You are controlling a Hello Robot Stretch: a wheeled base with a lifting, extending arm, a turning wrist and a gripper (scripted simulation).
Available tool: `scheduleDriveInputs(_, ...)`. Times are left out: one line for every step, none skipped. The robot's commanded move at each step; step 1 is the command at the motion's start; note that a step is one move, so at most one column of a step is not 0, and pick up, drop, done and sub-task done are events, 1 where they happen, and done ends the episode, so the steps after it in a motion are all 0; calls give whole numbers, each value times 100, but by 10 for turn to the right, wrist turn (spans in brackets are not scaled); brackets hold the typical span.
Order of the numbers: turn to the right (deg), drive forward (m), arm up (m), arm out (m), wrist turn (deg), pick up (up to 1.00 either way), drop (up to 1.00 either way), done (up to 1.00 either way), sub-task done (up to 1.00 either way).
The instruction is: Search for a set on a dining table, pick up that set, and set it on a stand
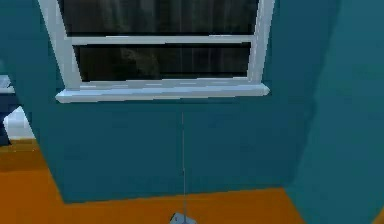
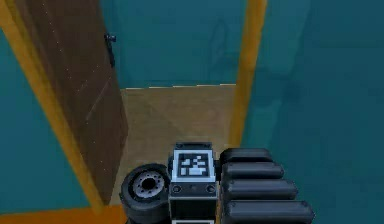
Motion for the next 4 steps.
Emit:
scheduleDriveInputs(390, 0, 0, 0, 0, 0, 0, 0, 0)
scheduleDriveInputs(0, 20, 0, 0, 0, 0, 0, 0, 0)
scheduleDriveInputs(-450, 0, 0, 0, 0, 0, 0, 0, 0)
scheduleDriveInputs(-390, 0, 0, 0, 0, 0, 0, 0, 0)
